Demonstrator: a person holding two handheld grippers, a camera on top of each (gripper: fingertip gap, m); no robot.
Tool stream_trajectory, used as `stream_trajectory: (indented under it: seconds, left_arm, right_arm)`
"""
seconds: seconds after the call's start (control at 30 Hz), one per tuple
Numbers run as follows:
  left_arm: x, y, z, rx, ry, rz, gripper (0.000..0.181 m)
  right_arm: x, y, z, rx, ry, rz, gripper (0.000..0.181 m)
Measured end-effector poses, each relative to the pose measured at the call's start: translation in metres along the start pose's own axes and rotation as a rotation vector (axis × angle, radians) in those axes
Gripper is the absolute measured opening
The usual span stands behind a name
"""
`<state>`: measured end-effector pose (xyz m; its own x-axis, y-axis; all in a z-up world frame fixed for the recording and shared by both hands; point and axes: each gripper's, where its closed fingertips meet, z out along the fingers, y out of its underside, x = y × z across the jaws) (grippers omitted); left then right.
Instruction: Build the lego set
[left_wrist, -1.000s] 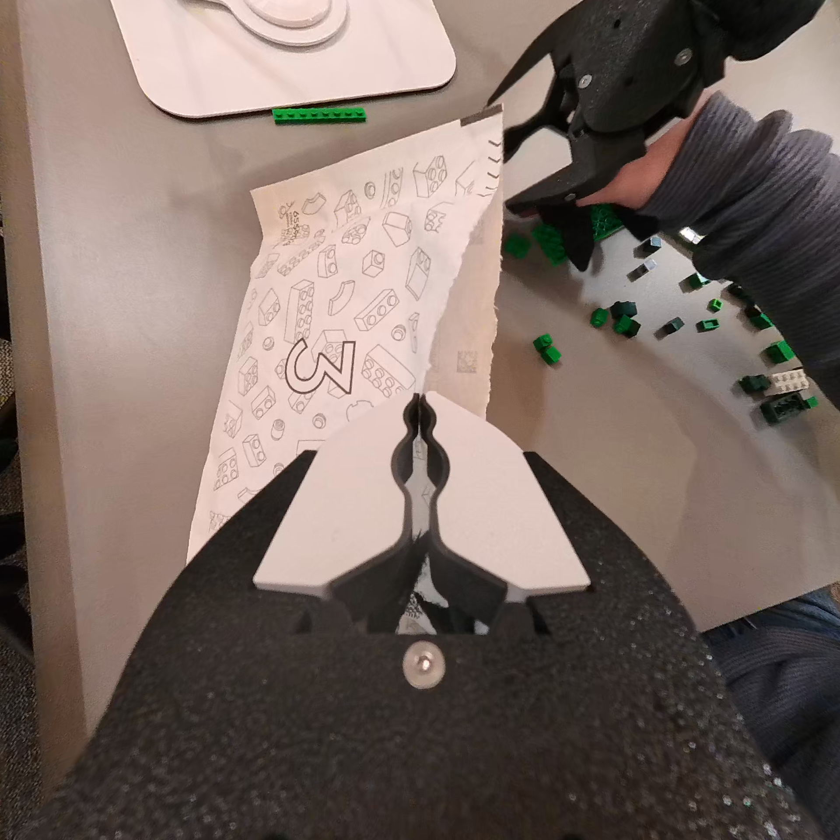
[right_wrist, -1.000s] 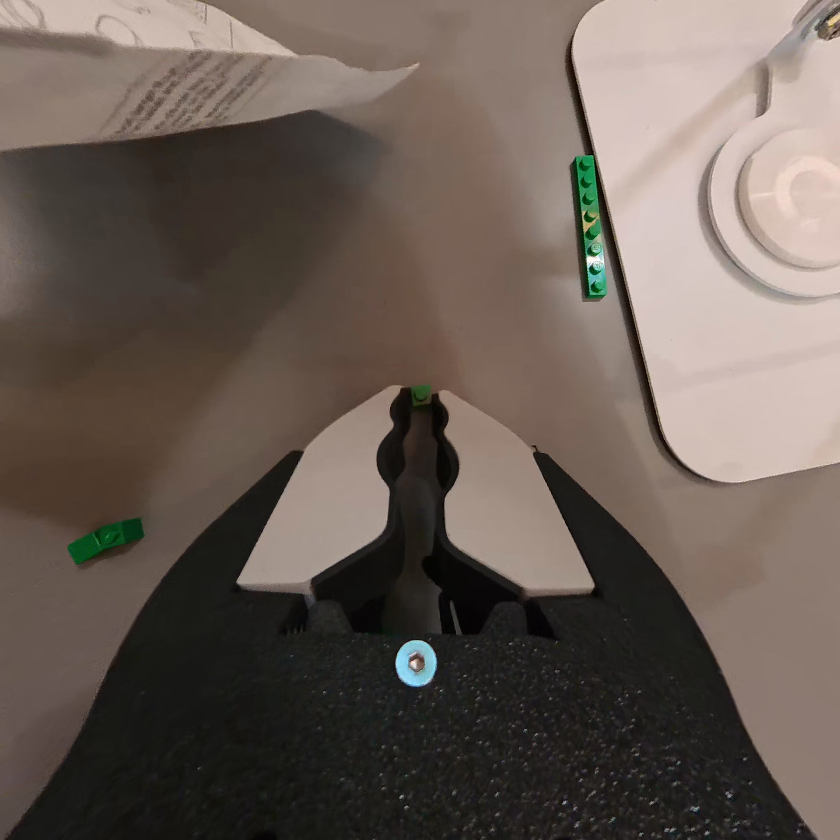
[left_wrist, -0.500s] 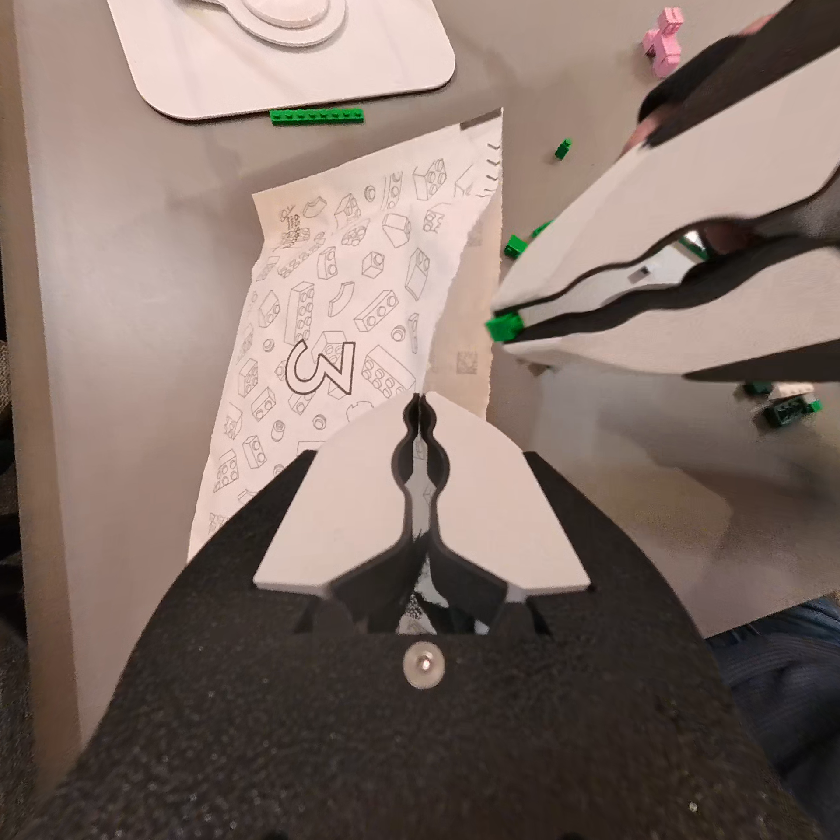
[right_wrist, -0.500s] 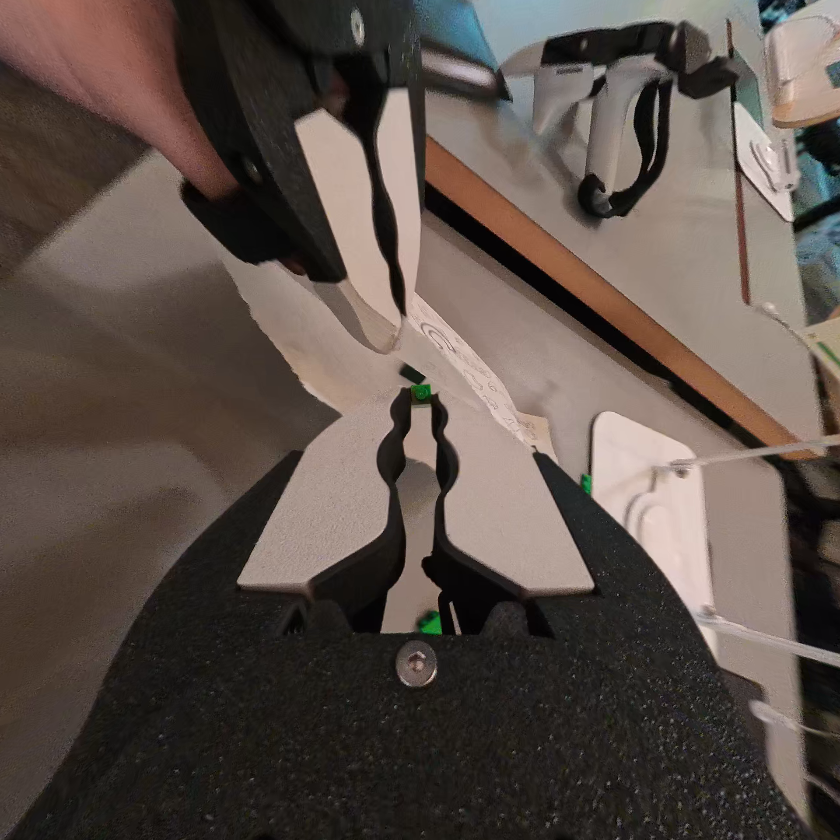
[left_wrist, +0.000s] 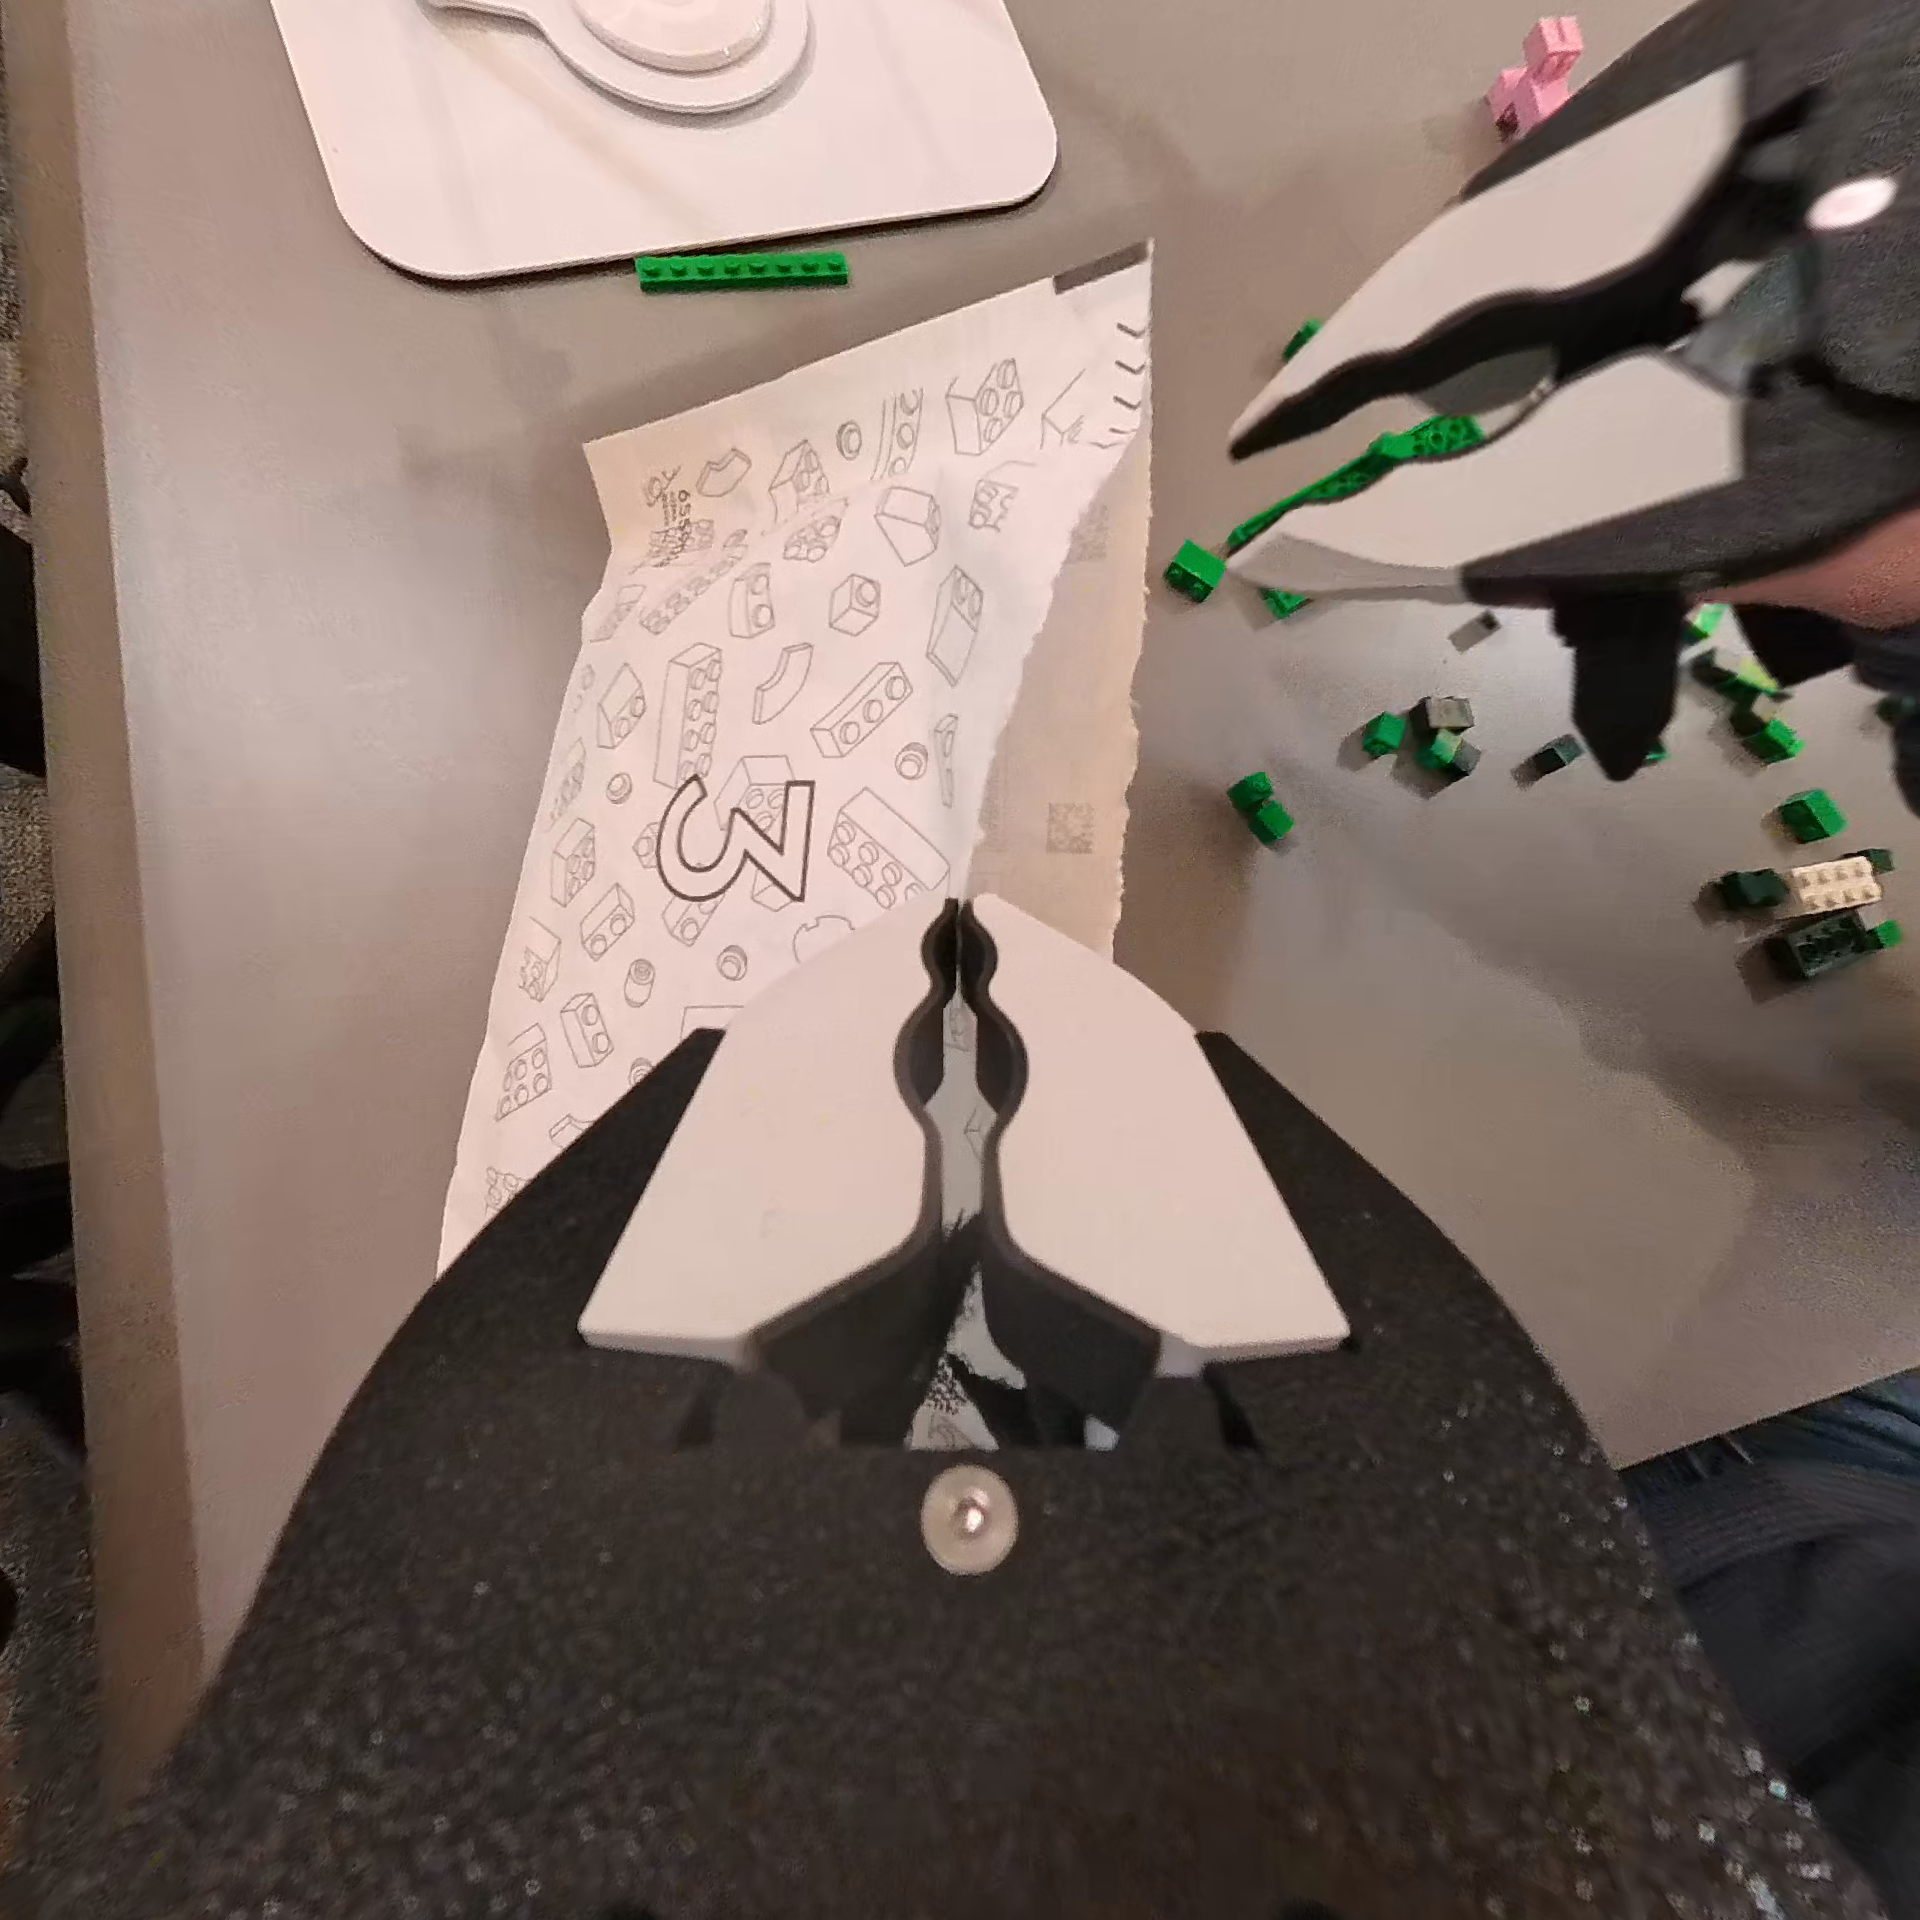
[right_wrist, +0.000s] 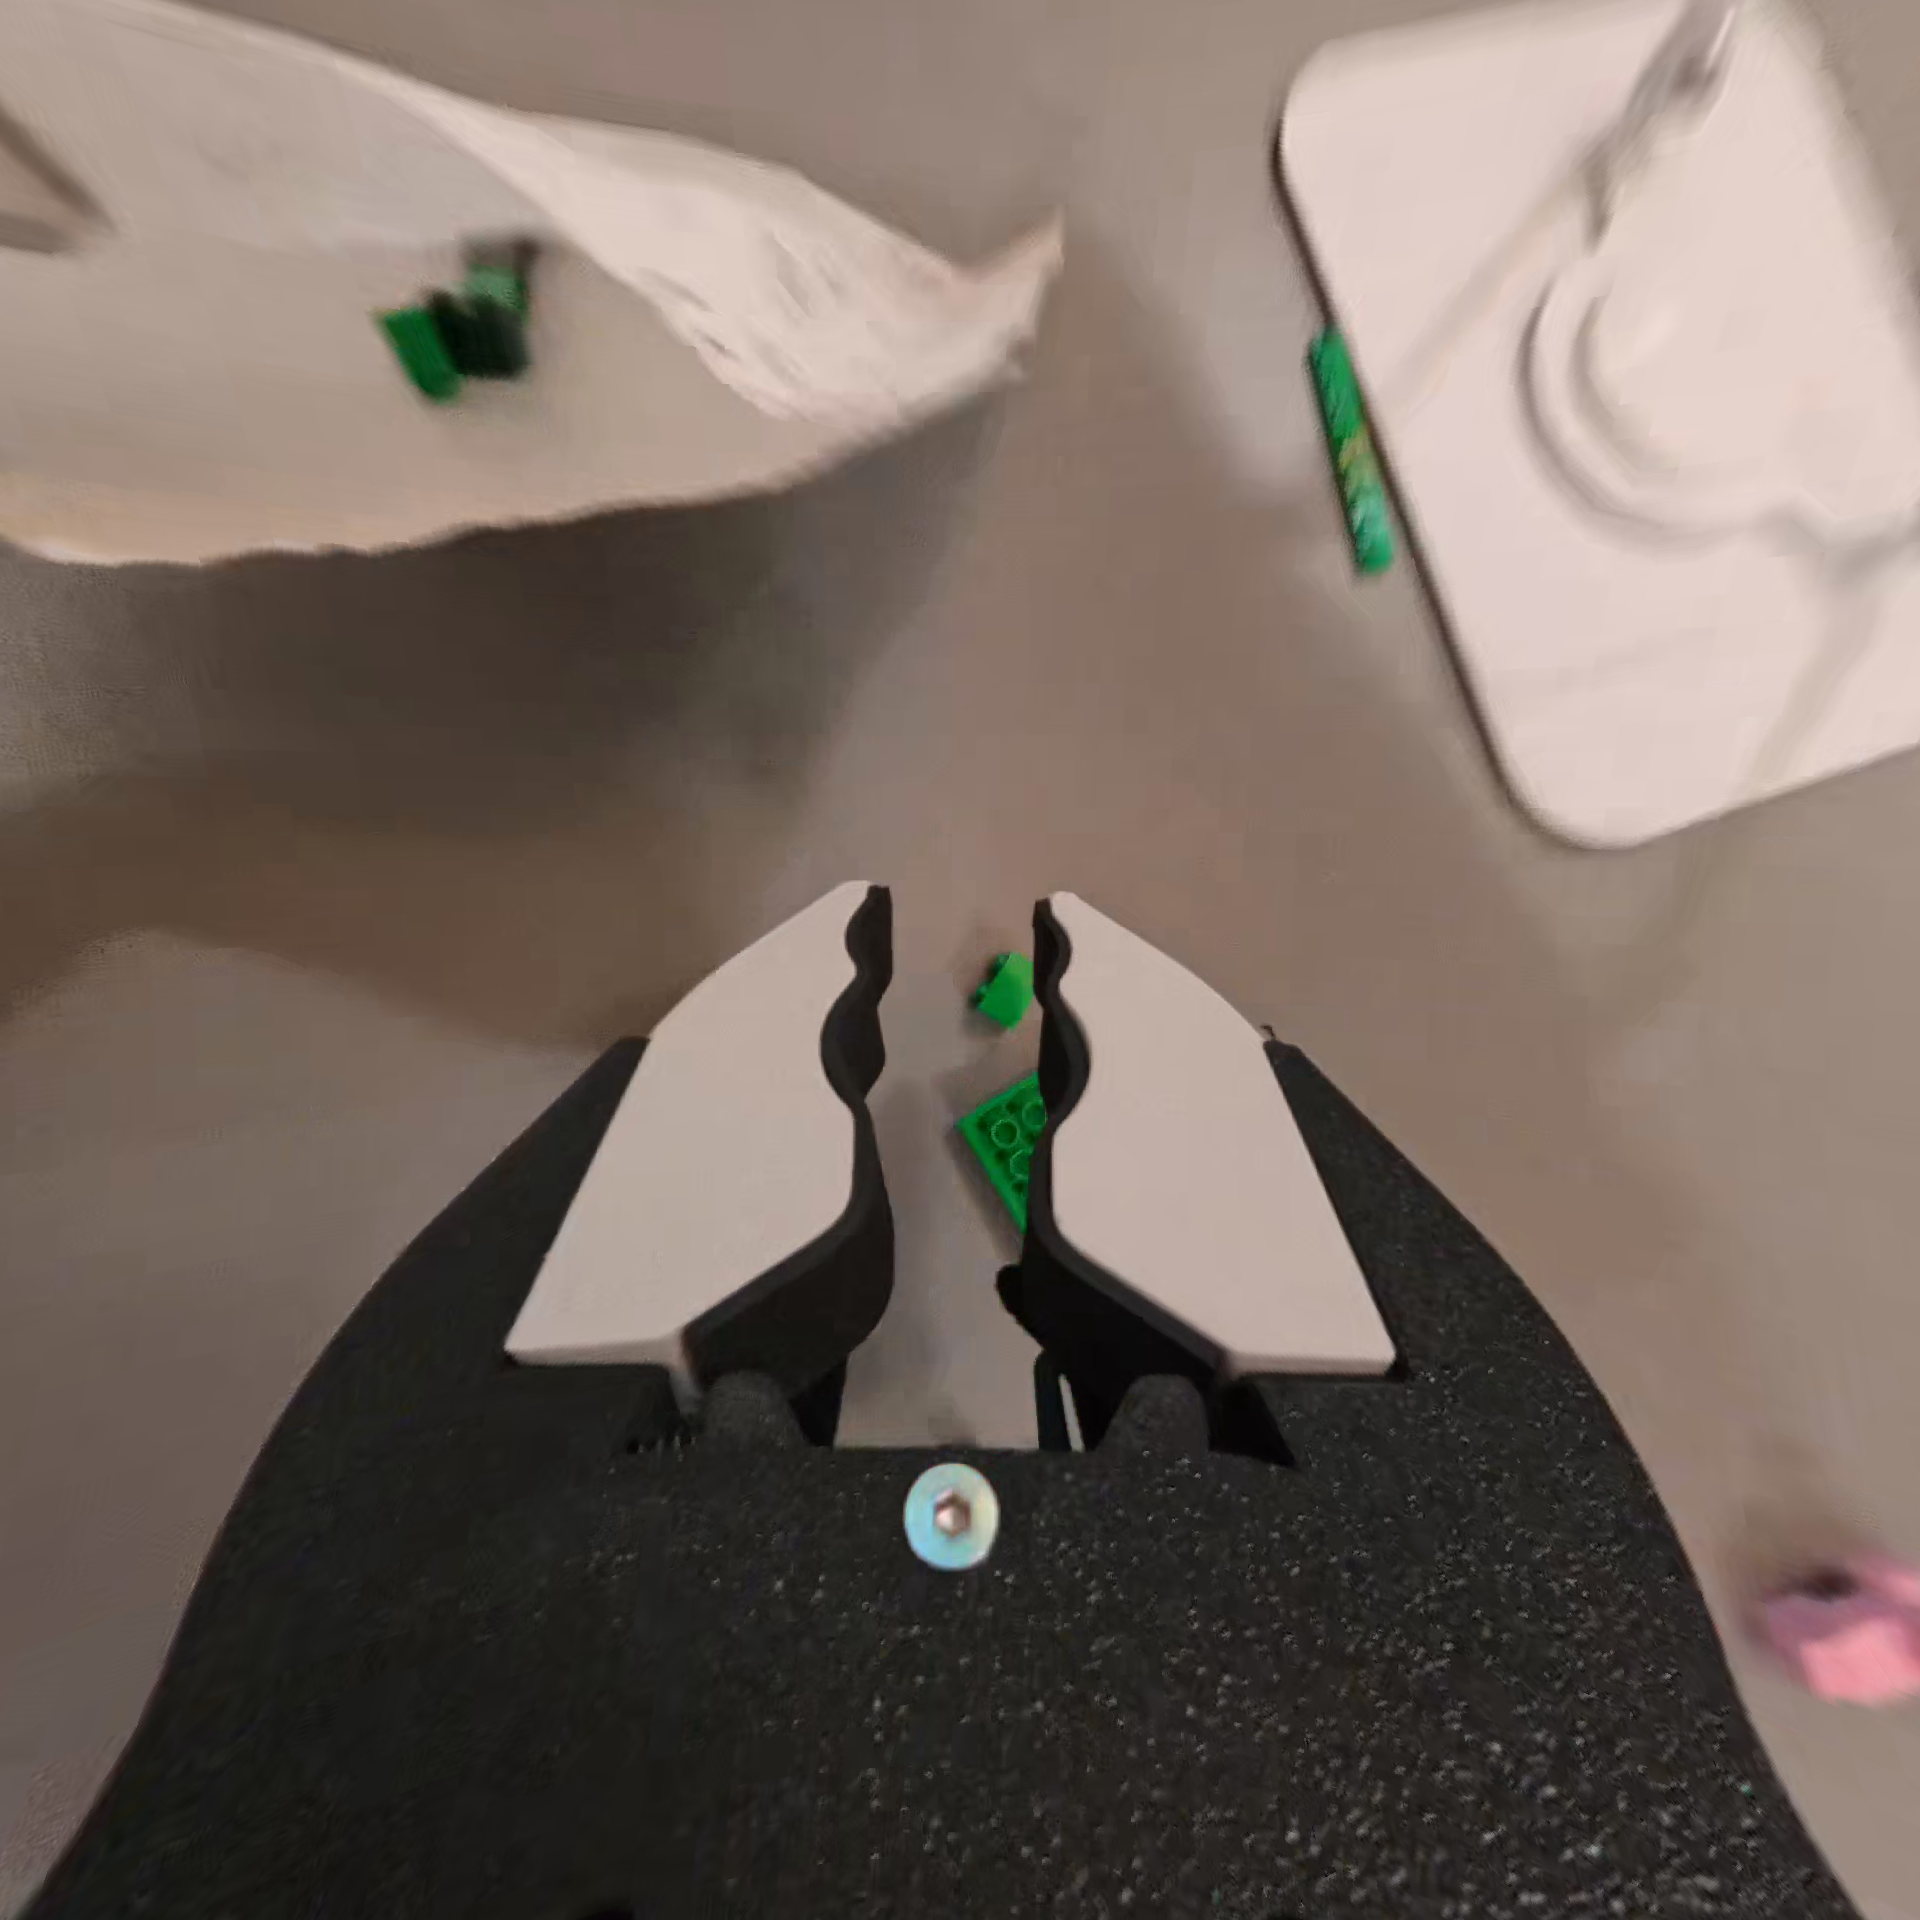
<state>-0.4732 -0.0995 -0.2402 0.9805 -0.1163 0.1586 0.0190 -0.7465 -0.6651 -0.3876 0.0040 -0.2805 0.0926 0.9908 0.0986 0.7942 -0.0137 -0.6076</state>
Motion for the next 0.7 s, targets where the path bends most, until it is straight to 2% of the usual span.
stream_trajectory:
  seconds: [0.23,0.3,0.33,0.4,0.47,0.53,0.6,0.7]
  left_arm:
    - [0.001,-0.001,-0.002,0.007,0.0,0.006,0.0]
    - [0.001,-0.001,-0.001,0.005,0.0,0.005,0.0]
    - [0.001,-0.001,-0.001,0.004,0.001,0.005,0.0]
    - [0.001,-0.001,-0.001,0.004,0.0,0.005,0.0]
    - [0.001,-0.001,-0.001,0.005,-0.002,0.005,0.0]
    - [0.001,-0.001,0.0,0.004,-0.001,0.004,0.0]
    - [0.001,-0.001,0.0,0.001,-0.001,0.005,0.0]
    - [0.002,-0.001,0.001,-0.002,-0.001,0.009,0.0]
  right_arm:
    - [0.01,0.033,0.03,-0.133,0.004,0.106,0.03]
    - [0.009,0.034,0.031,-0.136,-0.008,0.106,0.012]
    - [0.009,0.033,0.029,-0.134,-0.002,0.105,0.012]
    - [0.005,0.02,0.017,-0.077,0.009,0.075,0.012]
    - [-0.006,-0.009,-0.005,0.058,0.004,0.005,0.012]
    - [-0.031,-0.045,-0.029,0.231,-0.037,-0.132,0.012]
    - [-0.06,-0.071,-0.044,0.337,-0.064,-0.293,0.012]
    - [-0.081,-0.084,-0.035,0.307,-0.011,-0.489,0.012]
